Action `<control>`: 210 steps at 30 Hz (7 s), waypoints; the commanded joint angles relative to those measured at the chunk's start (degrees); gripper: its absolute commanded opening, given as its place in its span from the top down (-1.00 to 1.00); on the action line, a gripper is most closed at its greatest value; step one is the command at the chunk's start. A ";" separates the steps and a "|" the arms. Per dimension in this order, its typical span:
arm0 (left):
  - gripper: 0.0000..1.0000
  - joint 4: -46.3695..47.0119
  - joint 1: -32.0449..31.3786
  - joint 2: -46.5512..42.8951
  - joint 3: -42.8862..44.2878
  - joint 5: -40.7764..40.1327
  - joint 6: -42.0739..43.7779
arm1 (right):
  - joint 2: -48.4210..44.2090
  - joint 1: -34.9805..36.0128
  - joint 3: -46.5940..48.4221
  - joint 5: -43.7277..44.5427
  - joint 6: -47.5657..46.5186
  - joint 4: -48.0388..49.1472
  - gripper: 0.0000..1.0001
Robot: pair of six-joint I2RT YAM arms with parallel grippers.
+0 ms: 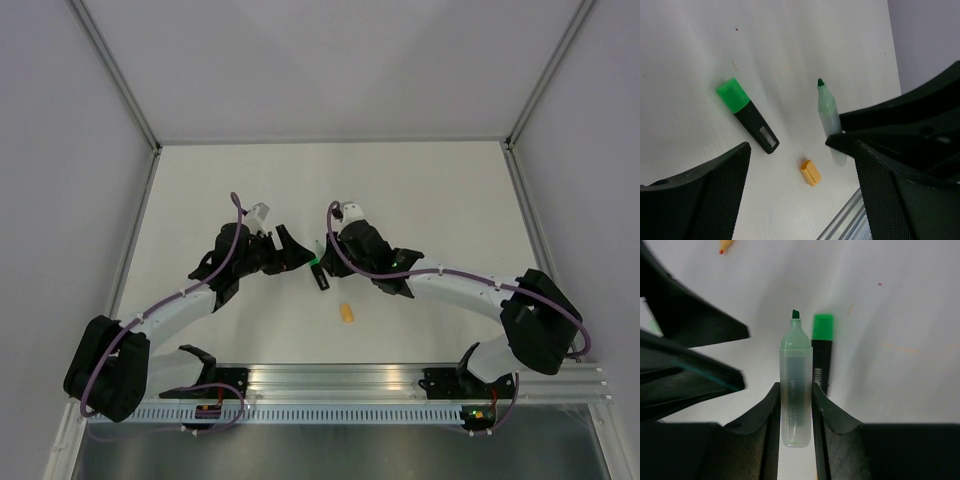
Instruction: Insert the pens into the pen caps
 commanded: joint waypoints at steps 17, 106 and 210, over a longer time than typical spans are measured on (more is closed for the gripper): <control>-0.10 8.12 0.21 1.82 -0.60 8.60 -3.65 | -4.63 8.02 -0.97 3.69 1.42 8.26 1.00; 0.95 30.62 0.21 -23.67 -6.66 29.96 -7.70 | -17.73 7.67 -9.32 -41.39 5.81 25.93 0.39; 0.58 -56.13 33.08 8.32 3.44 -36.75 -57.36 | -19.22 -9.20 -9.58 -27.07 3.70 9.84 1.00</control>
